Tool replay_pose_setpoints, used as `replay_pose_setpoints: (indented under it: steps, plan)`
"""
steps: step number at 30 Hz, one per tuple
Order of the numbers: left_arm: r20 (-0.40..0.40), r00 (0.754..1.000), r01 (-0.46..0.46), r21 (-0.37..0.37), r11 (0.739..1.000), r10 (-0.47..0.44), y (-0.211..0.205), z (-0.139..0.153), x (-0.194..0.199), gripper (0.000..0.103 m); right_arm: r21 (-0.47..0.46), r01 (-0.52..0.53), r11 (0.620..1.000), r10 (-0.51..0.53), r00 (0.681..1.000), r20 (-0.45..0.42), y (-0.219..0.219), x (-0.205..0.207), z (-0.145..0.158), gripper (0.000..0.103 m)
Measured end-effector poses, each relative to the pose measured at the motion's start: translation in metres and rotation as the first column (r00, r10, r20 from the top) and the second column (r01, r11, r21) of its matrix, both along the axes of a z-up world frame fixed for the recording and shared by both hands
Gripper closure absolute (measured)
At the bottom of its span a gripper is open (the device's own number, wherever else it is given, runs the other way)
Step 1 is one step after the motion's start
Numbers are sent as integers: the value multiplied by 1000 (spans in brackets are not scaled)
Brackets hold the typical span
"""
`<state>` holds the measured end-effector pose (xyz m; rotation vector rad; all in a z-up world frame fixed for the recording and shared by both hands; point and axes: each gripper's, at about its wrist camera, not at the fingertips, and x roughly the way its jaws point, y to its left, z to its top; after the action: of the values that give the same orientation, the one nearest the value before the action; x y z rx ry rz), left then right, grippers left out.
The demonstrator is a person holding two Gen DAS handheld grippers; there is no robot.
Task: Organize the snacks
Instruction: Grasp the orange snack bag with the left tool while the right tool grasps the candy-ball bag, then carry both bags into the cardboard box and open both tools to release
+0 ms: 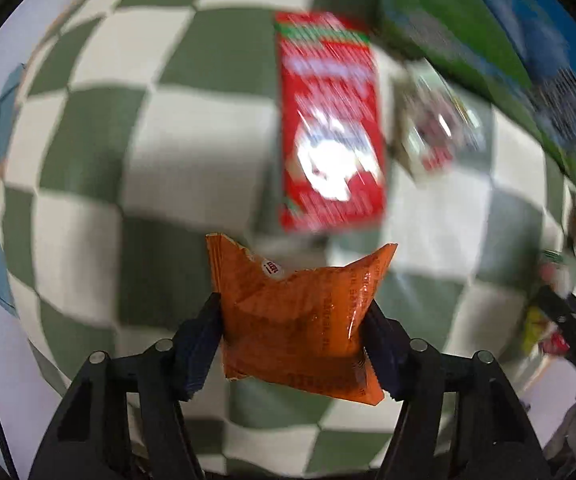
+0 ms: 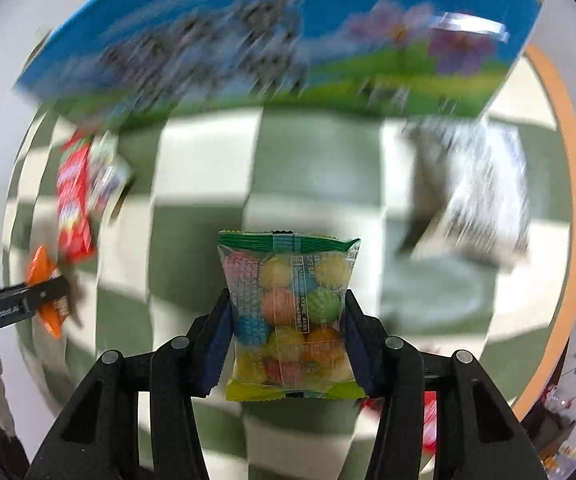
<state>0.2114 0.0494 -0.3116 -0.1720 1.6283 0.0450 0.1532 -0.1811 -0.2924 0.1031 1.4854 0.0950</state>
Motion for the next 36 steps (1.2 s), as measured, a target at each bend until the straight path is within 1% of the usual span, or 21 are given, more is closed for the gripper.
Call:
replay_pose_setpoints:
  steps: [2,4,5,7,9,11,12,13,14,17,19,23,24,26,28,30,31,32,34,36]
  plan:
    - [-15,1000,16,-16,1000,-16,-12,-6,-13,40,18,-18,1000,19,1000,-20,8,-13,-4,49]
    - [-41,999,31,-12,999,-31,-24,-19,-21,39,16,-21,1000,21,999,-25,11,-21,-11,49]
    - [-50,998,35,-3,999,-35,-27,-25,-23,39,25,-9,1000,10,1000,-29,11,-22,-16,46]
    - [-55,997,50,28,998,-48,-33,-34,-25,39,42,20,999,-17,998,-53,10,-22,-24,45]
    - [-50,998,52,40,998,-50,-35,-36,-30,39,55,33,998,-30,998,-56,8,-22,-29,40]
    - [-41,998,54,45,998,-52,-36,-33,-36,40,47,27,999,-25,998,-53,10,-23,-30,40]
    - [-37,998,52,46,998,-51,-38,-31,-33,44,37,19,999,-17,999,-49,12,-24,-31,41]
    - [-29,998,50,42,998,-49,-42,-28,-35,44,27,12,1000,-11,999,-41,11,-25,-30,42]
    - [-22,998,53,31,998,-52,-44,-24,-38,47,12,5,1000,-5,1000,-31,15,-25,-30,47]
    - [2,998,63,5,998,-63,-55,-5,-46,49,14,-1,1000,1,1000,-10,19,-28,-25,50]
    - [32,997,74,-17,997,-73,-62,12,-46,50,34,9,999,-9,1000,-3,10,-22,-19,50]
    - [116,989,105,-82,991,-95,-76,60,-40,50,92,33,995,-37,998,45,-4,-22,14,50]
    - [146,984,118,-102,988,-102,-83,77,-35,50,116,39,992,-47,997,67,-7,-20,28,50]
    - [208,972,143,-132,981,-114,-98,111,-21,50,149,47,988,-63,992,107,-10,-15,64,50]
    - [255,958,172,-154,973,-129,-108,140,8,50,174,52,983,-79,985,155,-17,-6,93,50]
    - [291,945,199,-163,966,-146,-109,164,61,50,202,59,978,-99,976,195,-28,10,119,50]
    - [306,939,212,-161,964,-156,-109,175,94,50,208,63,976,-110,969,220,-35,23,134,50]
    - [323,932,225,-153,962,-166,-115,185,113,50,206,68,976,-117,964,237,-41,32,146,50]
    - [350,918,240,-114,964,-187,-121,198,152,49,183,79,980,-128,954,271,-49,57,161,50]
    - [347,917,240,-89,967,-195,-128,203,194,49,152,101,983,-143,946,292,-58,87,171,50]
